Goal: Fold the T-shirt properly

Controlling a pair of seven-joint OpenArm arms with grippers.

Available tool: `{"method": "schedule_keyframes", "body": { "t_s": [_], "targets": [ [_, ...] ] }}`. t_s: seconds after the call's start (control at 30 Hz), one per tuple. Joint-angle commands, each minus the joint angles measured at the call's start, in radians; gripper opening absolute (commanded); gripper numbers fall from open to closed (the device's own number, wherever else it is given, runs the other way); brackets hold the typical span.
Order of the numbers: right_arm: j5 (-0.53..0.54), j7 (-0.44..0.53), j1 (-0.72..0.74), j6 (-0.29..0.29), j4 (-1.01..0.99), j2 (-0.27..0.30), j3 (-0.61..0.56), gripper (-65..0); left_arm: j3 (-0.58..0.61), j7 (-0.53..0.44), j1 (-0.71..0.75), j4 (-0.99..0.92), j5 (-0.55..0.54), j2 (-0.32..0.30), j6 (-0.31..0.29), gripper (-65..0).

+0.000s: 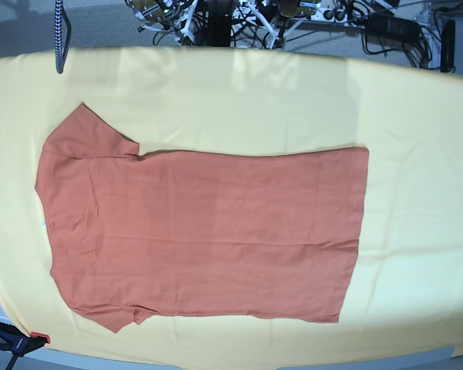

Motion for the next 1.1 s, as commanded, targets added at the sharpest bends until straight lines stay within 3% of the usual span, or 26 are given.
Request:
{"method": "schedule_keyframes", "body": {
  "t_s": [0.0, 0.17, 0.33, 0.43, 0.53, 0.6, 0.67, 0.9, 1.07],
  "targets": [
    [0.002, 0.011, -0.002, 0.004, 0.010, 0.002, -0.001, -65.0, 0.006, -0.010, 0.001, 0.006, -0.004, 0.017, -0.026, -65.0],
    [-0.001, 0.011, -0.002, 0.004, 0.010, 0.002, -0.001, -65.0, 0.006, -0.010, 0.001, 0.017, -0.004, 0.017, -0.026, -65.0],
    [-0.115, -0.002, -0.002, 0.032, 0.030, 0.003, -0.001, -65.0, 0.006, -0.010, 0.001, 0.034, -0.004, 0.017, -0.026, -65.0],
    [-0.146, -0.050, -0.002, 0.080, 0.055, 0.003, -0.001, -65.0, 0.006, 0.006, 0.001, 0.046, -0.004, 0.016, -0.026, -65.0],
    [-0.146, -0.148, -0.004, 0.127, 0.072, 0.003, -0.001, -65.0, 0.006, 0.107, 0.004, 0.055, 0.023, 0.017, -0.026, -65.0],
    [-0.146, -0.231, -0.024, 0.136, 0.084, 0.004, -0.001, -65.0, 0.006, 0.179, 0.026, 0.077, 0.060, 0.016, -0.037, -65.0],
    [-0.146, -0.272, -0.064, 0.134, 0.111, 0.012, -0.001, -65.0, 0.006, 0.184, 0.072, 0.114, 0.083, 0.012, -0.060, -65.0],
    [-0.146, -0.290, -0.290, 0.131, 0.344, 0.088, -0.001, -65.0, 0.006, 0.185, 0.278, 0.332, 0.073, -0.063, -0.081, -65.0],
    [-0.146, -0.419, -0.474, 0.131, 0.627, 0.167, -0.001, -65.0, 0.006, 0.248, 0.451, 0.581, 0.009, -0.164, -0.116, -65.0]
  ]
}}
